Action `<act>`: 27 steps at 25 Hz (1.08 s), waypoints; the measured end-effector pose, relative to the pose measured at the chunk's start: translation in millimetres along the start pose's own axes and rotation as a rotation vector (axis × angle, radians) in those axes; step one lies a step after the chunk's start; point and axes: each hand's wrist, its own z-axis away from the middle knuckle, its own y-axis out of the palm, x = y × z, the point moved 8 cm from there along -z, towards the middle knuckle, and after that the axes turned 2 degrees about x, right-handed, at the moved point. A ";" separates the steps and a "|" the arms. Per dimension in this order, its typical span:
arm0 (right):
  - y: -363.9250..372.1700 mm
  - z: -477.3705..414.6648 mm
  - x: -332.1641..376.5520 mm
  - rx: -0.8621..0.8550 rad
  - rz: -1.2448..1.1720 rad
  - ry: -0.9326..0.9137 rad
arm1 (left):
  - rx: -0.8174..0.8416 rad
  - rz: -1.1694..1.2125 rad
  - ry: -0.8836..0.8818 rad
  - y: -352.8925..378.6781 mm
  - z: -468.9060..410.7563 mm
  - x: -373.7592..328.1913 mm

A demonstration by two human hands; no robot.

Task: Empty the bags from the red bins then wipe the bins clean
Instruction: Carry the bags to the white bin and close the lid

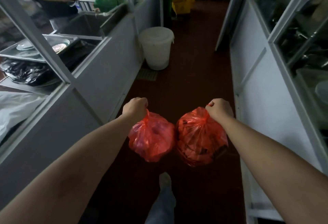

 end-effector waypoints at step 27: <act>-46.4 -681.7 104.6 0.062 0.025 -0.168 | 0.085 0.171 -0.112 -6.4 -654.1 -74.6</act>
